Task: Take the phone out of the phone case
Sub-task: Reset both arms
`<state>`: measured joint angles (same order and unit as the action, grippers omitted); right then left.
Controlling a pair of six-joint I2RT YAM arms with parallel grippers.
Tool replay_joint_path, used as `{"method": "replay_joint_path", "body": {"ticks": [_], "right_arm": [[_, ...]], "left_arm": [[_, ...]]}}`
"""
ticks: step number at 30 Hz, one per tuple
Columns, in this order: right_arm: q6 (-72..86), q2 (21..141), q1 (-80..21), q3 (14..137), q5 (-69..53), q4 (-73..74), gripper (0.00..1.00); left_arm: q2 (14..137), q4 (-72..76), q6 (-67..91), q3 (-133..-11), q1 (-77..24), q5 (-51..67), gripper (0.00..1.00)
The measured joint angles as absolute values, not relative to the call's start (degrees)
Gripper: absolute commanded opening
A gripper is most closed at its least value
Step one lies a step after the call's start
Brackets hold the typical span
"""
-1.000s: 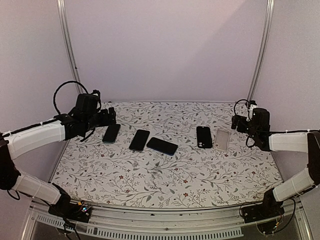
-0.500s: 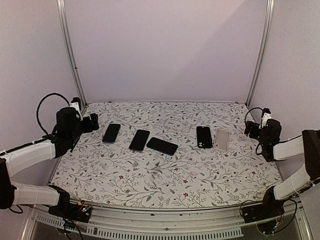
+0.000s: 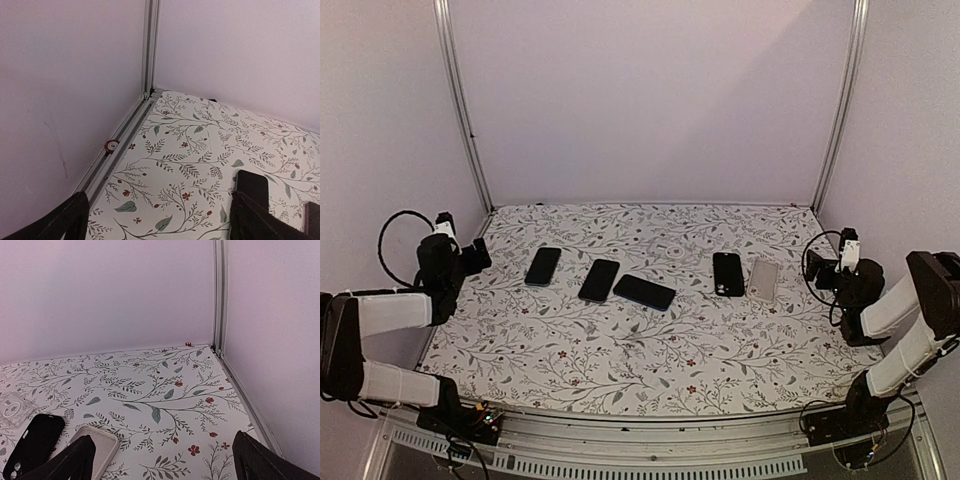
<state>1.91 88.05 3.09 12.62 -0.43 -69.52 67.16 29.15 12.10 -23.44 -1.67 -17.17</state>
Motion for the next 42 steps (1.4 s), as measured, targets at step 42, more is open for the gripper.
{"method": "replay_joint_path", "body": {"ticks": [42], "right_arm": [[-1.2, 88.2, 3.1, 14.3, -5.3, -72.0, 0.99]], "left_arm": [[89.2, 74.8, -0.9, -13.9, -1.2, -8.9, 0.99]]}}
